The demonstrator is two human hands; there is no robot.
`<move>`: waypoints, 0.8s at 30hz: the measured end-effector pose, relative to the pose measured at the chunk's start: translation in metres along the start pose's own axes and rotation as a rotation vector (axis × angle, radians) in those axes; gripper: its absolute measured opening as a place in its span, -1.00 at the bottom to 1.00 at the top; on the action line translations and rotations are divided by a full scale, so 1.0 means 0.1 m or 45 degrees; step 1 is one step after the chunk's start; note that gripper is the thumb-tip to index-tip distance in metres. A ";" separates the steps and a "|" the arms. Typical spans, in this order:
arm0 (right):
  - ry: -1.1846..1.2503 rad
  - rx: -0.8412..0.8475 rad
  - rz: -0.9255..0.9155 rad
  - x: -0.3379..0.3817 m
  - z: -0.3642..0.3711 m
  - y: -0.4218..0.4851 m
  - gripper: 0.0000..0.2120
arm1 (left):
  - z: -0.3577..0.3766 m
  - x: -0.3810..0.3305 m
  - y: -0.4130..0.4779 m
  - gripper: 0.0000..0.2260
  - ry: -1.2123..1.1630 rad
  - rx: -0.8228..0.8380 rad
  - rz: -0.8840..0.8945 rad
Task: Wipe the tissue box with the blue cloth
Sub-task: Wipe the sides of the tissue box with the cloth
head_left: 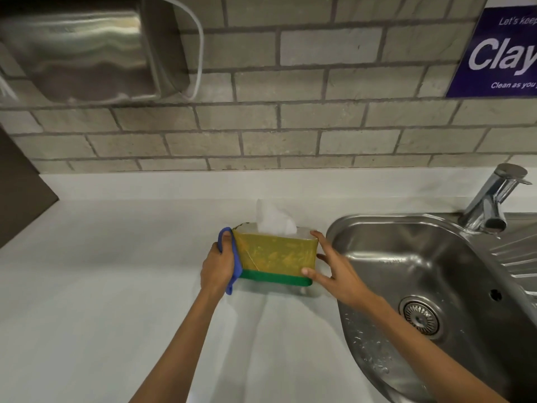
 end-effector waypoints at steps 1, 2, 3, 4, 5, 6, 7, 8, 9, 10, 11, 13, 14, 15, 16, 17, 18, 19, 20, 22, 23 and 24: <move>0.043 -0.019 -0.003 0.00 0.03 -0.03 -0.31 | 0.01 0.03 -0.01 -0.45 -0.013 0.033 -0.020; 0.072 -0.038 0.000 0.00 0.07 -0.06 -0.35 | 0.02 0.06 -0.02 -0.48 -0.042 0.061 -0.039; 0.089 -0.057 0.006 0.00 0.10 -0.09 -0.37 | 0.03 0.08 -0.04 -0.51 -0.080 0.083 -0.056; 0.093 -0.083 0.010 0.00 0.14 -0.12 -0.37 | 0.04 0.09 -0.05 -0.54 -0.120 0.102 -0.069; 0.083 -0.117 0.004 0.00 0.18 -0.14 -0.37 | 0.06 0.10 -0.06 -0.55 -0.154 0.120 -0.085; 0.065 -0.157 -0.008 -0.01 0.22 -0.16 -0.36 | 0.08 0.11 -0.06 -0.55 -0.186 0.129 -0.108; 0.051 -0.195 -0.018 -0.01 0.26 -0.18 -0.34 | 0.10 0.10 -0.05 -0.56 -0.225 0.128 -0.139; 0.045 -0.226 -0.026 -0.02 0.29 -0.19 -0.32 | 0.13 0.10 -0.03 -0.55 -0.274 0.119 -0.169; 0.043 -0.246 -0.037 -0.01 0.31 -0.20 -0.29 | 0.16 0.10 -0.02 -0.54 -0.329 0.105 -0.197; 0.043 -0.257 -0.044 -0.01 0.34 -0.21 -0.26 | 0.19 0.10 0.01 -0.53 -0.393 0.092 -0.223; 0.047 -0.260 -0.046 -0.01 0.36 -0.22 -0.23 | 0.21 0.09 0.02 -0.53 -0.466 0.079 -0.245; 0.067 -0.256 -0.048 -0.03 0.40 -0.24 -0.20 | 0.24 0.08 0.02 -0.53 -0.581 0.067 -0.269; 0.082 -0.260 -0.053 -0.05 0.40 -0.24 -0.20 | 0.24 0.08 0.02 -0.53 -0.610 0.064 -0.273; 0.105 -0.270 -0.057 -0.06 0.41 -0.24 -0.20 | 0.24 0.08 0.02 -0.53 -0.629 0.061 -0.263; 0.139 -0.291 -0.057 -0.08 0.40 -0.24 -0.20 | 0.24 0.09 0.01 -0.53 -0.645 0.062 -0.250; 0.185 -0.324 -0.045 -0.09 0.39 -0.22 -0.21 | 0.22 0.10 -0.01 -0.53 -0.657 0.062 -0.237; 0.249 -0.367 -0.008 -0.11 0.37 -0.20 -0.23 | 0.21 0.12 -0.03 -0.54 -0.667 0.079 -0.243; 0.331 -0.407 0.065 -0.13 0.34 -0.18 -0.24 | 0.20 0.15 -0.07 -0.56 -0.670 0.103 -0.253; 0.429 -0.431 0.159 -0.14 0.31 -0.15 -0.27 | 0.19 0.18 -0.14 -0.58 -0.677 0.148 -0.271; 0.632 -0.421 0.343 -0.16 0.24 -0.06 -0.35 | 0.22 0.24 -0.29 -0.53 -0.704 0.294 -0.251; 0.701 -0.387 0.425 -0.17 0.21 -0.01 -0.38 | 0.27 0.26 -0.37 -0.45 -0.713 0.400 -0.212; 0.722 -0.340 0.485 -0.17 0.18 0.04 -0.41 | 0.31 0.26 -0.44 -0.38 -0.705 0.488 -0.176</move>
Point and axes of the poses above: each hand's wrist, its own y-axis towards the middle knuckle, its own z-axis out of the palm, x = y × z, the point moved 1 cm from there along y, towards the middle knuckle, and after that the axes turned 4 degrees about -x, right-handed, at the moved point
